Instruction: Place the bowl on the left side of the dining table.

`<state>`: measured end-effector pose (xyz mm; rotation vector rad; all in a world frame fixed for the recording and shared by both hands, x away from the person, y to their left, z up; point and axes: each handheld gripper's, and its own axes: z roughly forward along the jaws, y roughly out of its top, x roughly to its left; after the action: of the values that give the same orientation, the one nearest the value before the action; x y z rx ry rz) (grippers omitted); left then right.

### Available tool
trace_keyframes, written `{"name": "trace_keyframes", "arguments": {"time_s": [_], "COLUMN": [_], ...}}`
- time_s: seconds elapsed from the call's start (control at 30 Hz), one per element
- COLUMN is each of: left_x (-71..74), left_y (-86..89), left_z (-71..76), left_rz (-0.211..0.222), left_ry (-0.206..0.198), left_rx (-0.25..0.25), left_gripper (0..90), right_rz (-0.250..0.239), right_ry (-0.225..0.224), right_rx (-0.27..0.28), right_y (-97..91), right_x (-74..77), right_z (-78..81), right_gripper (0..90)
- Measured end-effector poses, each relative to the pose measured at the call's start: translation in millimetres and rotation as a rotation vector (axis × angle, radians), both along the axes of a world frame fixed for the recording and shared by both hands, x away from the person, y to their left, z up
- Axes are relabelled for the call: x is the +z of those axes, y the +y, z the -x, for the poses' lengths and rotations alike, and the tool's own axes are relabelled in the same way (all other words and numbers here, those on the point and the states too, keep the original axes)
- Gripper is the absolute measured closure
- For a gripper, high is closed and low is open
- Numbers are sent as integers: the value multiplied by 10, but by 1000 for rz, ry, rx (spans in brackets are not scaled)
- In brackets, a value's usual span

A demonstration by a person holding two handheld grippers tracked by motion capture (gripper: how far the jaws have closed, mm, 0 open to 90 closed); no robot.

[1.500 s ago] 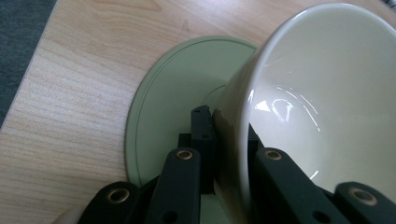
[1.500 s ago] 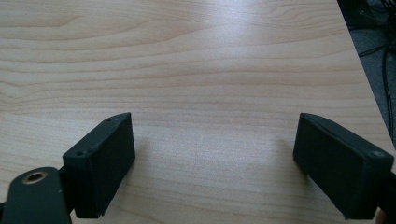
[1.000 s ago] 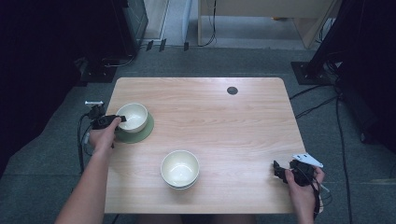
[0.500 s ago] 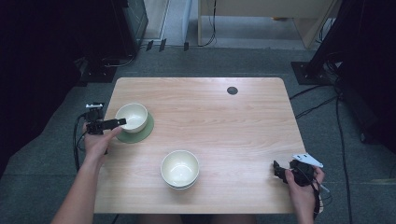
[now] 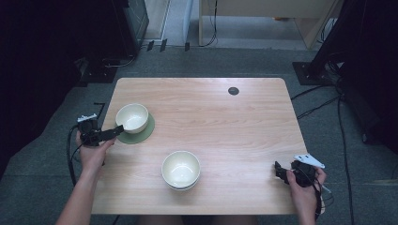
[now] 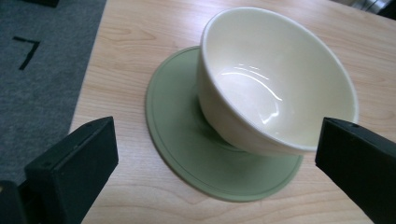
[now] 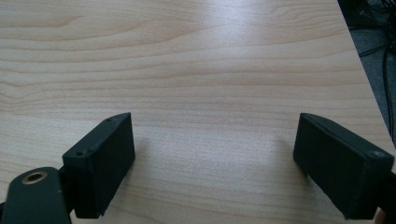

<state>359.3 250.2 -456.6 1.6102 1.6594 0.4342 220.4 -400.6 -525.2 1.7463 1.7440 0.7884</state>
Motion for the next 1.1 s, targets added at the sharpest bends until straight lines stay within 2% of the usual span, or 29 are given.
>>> {"name": "trace_keyframes", "arguments": {"time_s": [0.07,0.27,0.5,0.73,1.1], "left_x": [2,18,-18,-113,-244], "left_y": [-21,-62,-62,-75,-90], "left_z": [41,178,373,559,805], "left_rz": [-28,-67,-52,-92,-115], "left_ry": [-8,-32,-55,-70,-64], "left_rx": [11,13,-4,2,-11], "left_gripper": [0,0,0,0,0], "right_rz": [1,0,0,1,0], "right_ry": [-1,0,0,-1,1], "right_rx": [1,0,0,1,0], "right_y": [-1,0,0,-1,1], "right_x": [0,0,0,0,1], "right_z": [0,0,0,0,1], "right_gripper": [124,124,124,124,124]}}
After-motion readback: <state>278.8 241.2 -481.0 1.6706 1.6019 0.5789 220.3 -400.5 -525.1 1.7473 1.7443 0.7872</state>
